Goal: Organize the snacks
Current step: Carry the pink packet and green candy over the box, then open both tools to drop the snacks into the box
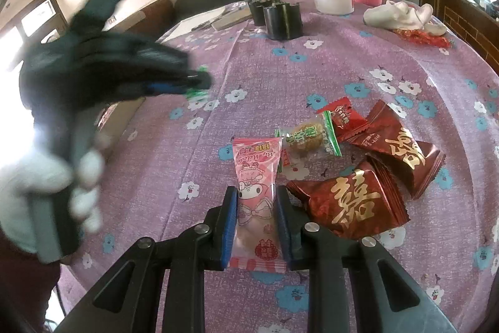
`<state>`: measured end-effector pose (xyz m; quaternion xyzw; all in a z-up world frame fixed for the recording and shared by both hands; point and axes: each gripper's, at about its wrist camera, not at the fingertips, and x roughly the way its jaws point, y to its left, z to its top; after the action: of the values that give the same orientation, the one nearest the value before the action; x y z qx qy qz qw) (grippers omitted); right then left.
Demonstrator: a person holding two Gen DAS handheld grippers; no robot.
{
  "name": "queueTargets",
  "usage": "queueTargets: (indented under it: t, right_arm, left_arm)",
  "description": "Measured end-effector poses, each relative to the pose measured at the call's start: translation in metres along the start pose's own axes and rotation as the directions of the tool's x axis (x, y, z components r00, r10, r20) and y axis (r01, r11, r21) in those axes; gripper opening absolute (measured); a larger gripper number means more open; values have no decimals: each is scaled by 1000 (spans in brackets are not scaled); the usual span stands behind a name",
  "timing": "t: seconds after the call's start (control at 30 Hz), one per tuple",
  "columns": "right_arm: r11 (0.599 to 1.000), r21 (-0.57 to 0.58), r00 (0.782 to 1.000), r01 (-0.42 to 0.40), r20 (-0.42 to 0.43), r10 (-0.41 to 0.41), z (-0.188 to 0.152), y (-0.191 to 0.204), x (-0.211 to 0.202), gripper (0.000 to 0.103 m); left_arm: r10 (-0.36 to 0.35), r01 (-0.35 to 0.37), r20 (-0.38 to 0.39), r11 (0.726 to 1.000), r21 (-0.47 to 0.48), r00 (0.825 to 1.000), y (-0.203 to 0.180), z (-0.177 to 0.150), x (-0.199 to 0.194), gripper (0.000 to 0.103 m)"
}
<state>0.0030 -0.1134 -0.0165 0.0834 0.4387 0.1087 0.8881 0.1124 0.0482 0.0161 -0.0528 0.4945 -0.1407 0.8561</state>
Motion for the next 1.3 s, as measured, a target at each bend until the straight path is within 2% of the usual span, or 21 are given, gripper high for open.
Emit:
queueTargets:
  t: [0.1, 0.23, 0.3, 0.4, 0.5, 0.57, 0.67, 0.8, 0.93, 1.03, 1.1, 1.17, 1.2, 1.3]
  right_arm:
    - [999, 17, 1000, -27, 5, 27, 1, -4, -2, 25]
    - [999, 16, 997, -48, 66, 47, 2, -4, -12, 24]
    - [999, 2, 994, -35, 103, 35, 1, -1, -18, 24]
    - [1000, -16, 988, -3, 155, 5, 1, 4, -26, 24]
    - [998, -38, 980, 40, 196, -32, 3, 12, -33, 24]
    - [998, -50, 982, 44, 188, -34, 7, 24, -37, 24]
    - [996, -75, 987, -42, 151, 53, 14, 54, -42, 24]
    - [977, -163, 987, -138, 62, 150, 20, 116, -31, 24]
    - [943, -238, 973, -231, -75, 219, 20, 186, 2, 24]
    - [921, -281, 960, -268, -155, 232, 15, 230, 29, 23]
    - [913, -302, 956, -276, -188, 227, 11, 251, 45, 23]
    - [905, -320, 951, -281, -222, 217, 6, 270, 61, 24]
    - [902, -327, 949, -283, -235, 212, 5, 278, 67, 24]
    - [896, -326, 938, -301, -272, 216, 7, 291, 84, 27]
  left_arm:
    - [-38, 38, 50, 999, -14, 998, 17, -21, -40, 20]
    - [-52, 59, 110, 996, -62, 993, 49, -51, -87, 20]
    - [-25, 38, 141, 995, -90, 990, 72, -65, -109, 20]
    - [68, -46, 180, 991, -124, 981, 108, -86, -136, 20]
    - [122, -89, 169, 978, -191, 978, 151, -101, -149, 20]
    - [153, -115, 149, 966, -233, 977, 177, -108, -149, 20]
    - [181, -141, 128, 951, -275, 975, 205, -113, -143, 21]
    - [196, -159, 99, 942, -295, 976, 225, -109, -127, 21]
    - [193, -162, 73, 936, -311, 978, 242, -106, -115, 21]
    - [168, -129, 86, 931, -342, 982, 254, -104, -117, 22]
    - [147, -102, 101, 929, -355, 984, 258, -105, -123, 28]
    - [131, -80, 118, 928, -365, 984, 261, -106, -128, 48]
    - [126, -71, 128, 926, -371, 984, 263, -107, -131, 52]
    - [98, -29, 160, 921, -388, 982, 266, -113, -140, 53]
